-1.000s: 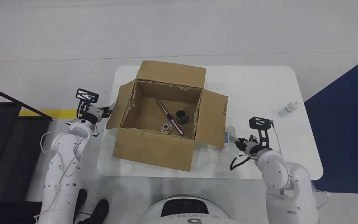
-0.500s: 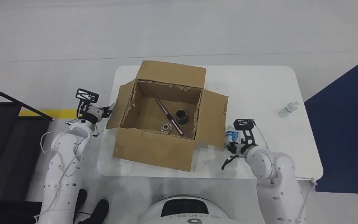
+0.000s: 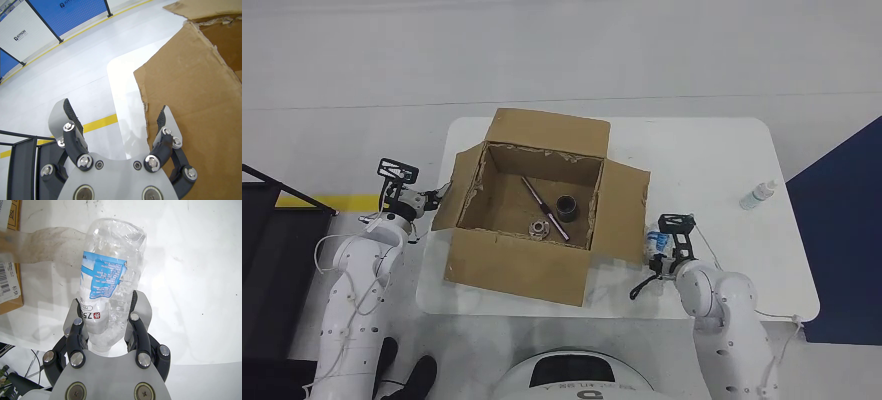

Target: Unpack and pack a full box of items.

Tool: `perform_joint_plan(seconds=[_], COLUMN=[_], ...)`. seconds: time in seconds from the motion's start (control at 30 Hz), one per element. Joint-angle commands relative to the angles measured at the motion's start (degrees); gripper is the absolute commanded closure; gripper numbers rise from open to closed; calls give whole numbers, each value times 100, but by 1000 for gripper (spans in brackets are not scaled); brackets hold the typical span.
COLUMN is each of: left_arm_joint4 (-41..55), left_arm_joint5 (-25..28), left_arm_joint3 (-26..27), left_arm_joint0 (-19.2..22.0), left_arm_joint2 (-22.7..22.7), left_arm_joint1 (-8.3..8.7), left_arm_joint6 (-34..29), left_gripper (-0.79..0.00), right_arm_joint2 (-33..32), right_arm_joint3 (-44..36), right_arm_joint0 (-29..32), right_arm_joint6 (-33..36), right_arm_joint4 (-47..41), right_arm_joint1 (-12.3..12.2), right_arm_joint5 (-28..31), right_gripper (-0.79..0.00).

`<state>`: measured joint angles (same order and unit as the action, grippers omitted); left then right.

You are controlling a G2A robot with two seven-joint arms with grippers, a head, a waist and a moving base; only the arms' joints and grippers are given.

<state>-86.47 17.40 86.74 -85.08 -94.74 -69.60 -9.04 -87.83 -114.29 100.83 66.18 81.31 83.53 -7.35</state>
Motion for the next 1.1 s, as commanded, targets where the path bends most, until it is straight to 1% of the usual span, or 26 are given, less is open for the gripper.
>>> perform_joint_plan(seconds=[0.0,0.13,0.23,0.33,0.5,0.63,0.73,0.83,1.0,1.07], left_arm_joint4=[0,0,0,0,0,0,0,0,0,0], left_arm_joint5=[0,0,0,0,0,0,0,0,0,0], left_arm_joint3=[0,0,0,0,0,0,0,0,0,0], left_arm_joint0=[0,0,0,0,0,0,0,0,0,0], left_arm_joint2=[0,0,0,0,0,0,0,0,0,0], left_arm_joint1=[0,0,0,0,0,0,0,0,0,0], left_arm_joint6=[0,0,0,0,0,0,0,0,0,0], left_gripper=[-785,-785,-785,-785,-785,-785,-785,-785,-785,-785], right_arm_joint2=[-57,-273,-471,-802,-1568,-2155,-2428,-2664,-2979,-3077], right_arm_joint3=[-40,-89,-62,18,373,665,815,986,1321,1471], right_arm_joint0=[39,78,75,89,140,205,254,332,343,320], right_arm_joint6=[-59,-146,-219,-353,-557,-636,-661,-670,-563,-551], right_arm_joint4=[-55,-330,-695,-1481,-3121,-4130,-4759,-5587,-6714,-6901], right_arm_joint1=[-8,-22,-32,-49,-100,-156,-191,-215,-266,-294], right_arm_joint5=[-9,-118,-138,111,762,1160,1399,1641,1689,1543], right_gripper=[0,0,0,0,0,0,0,0,0,0])
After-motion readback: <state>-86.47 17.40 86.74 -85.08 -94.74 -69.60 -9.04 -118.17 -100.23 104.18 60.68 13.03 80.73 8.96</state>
